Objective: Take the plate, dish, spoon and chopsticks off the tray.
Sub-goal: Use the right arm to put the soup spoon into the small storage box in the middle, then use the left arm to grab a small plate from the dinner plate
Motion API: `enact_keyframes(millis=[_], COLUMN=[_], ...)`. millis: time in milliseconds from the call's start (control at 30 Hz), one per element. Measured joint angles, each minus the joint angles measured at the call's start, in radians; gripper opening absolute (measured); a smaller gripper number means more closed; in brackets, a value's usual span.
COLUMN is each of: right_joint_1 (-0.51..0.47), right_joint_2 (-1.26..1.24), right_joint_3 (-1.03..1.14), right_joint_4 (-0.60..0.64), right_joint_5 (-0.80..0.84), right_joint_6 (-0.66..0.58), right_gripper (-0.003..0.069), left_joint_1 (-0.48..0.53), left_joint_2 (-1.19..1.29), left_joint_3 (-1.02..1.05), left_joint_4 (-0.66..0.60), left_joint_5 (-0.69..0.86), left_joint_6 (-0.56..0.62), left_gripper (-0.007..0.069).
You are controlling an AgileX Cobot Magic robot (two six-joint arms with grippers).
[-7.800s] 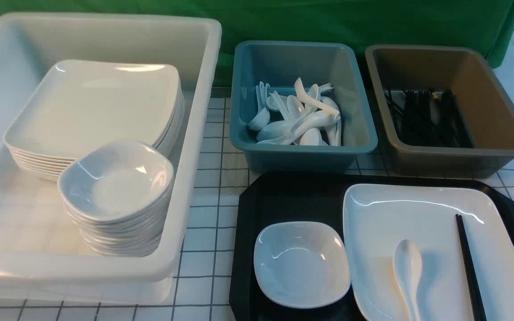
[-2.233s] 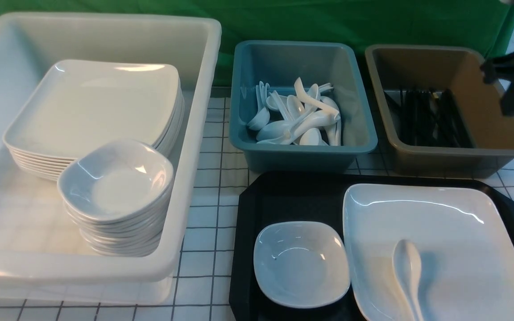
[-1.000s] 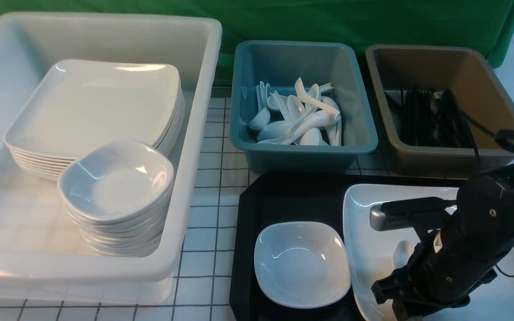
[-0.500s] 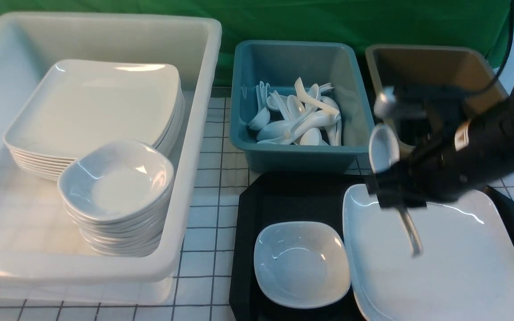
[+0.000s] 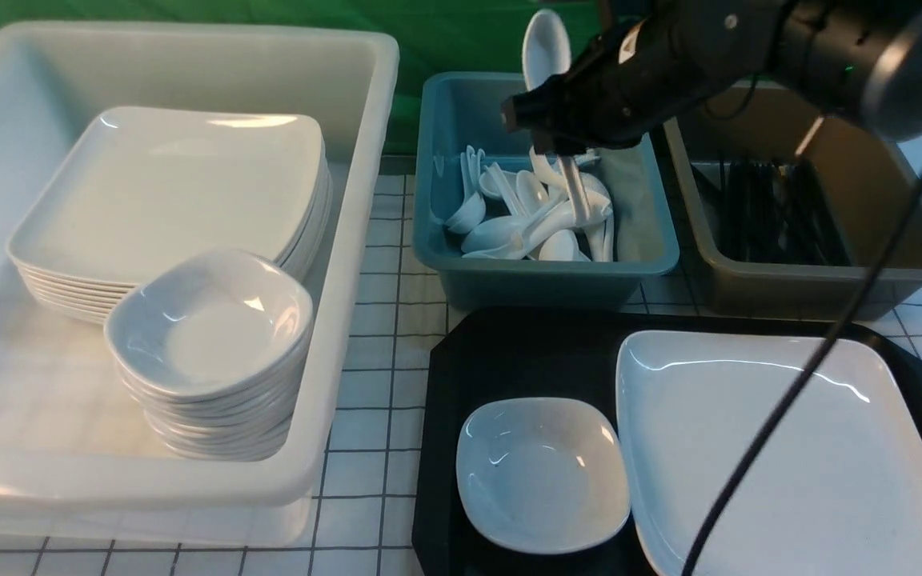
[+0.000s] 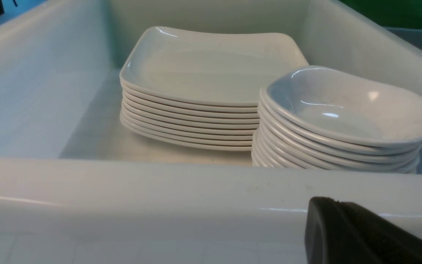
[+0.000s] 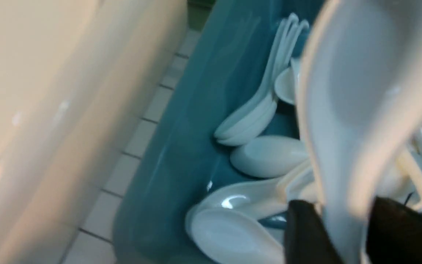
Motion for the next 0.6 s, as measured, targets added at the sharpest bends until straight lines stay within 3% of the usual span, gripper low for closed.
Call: enact_keyframes(millis=[67,133,167,233,333,600], right_joint_1=[0.000,0.001,0.001,0.001,0.001,0.003], right_joint_2=[0.014,0.014,0.007,-0.029,-0.138,-0.538], right_joint_3=[-0.035,-0.114,-0.133,-0.175,-0.186,-0.054], right_joint_4=[-0.001,0.000,0.000,0.002,0.011,0.026], right_joint_5=[0.063,0.289,0.367,0.506,0.514,0.514], right_joint_6=[0.000,-0.075,-0.109,-0.159,-0.163,-0.167], right_gripper=[0.0407,0.0400,0.0362,0.0206,0.0043,0.0030], left_joint_1=[0.000,0.000,0.000,0.000,0.000,0.000], left_joint_2=[0.000,0.000,-0.001,-0.001,-0.001,-0.001], left_joint_3=[0.000,0.000,0.000,0.000,0.000,0.000], left_joint_4=[0.000,0.000,0.000,0.000,0.000,0.000], left_joint_5=[0.000,0.000,0.000,-0.001,0.000,0.000], left_joint_6=[0.000,-0.001,-0.001,0.000,0.000,0.000], left_gripper=[0.0021,0.0021,0.0021,0.0021,0.0021,0.0021])
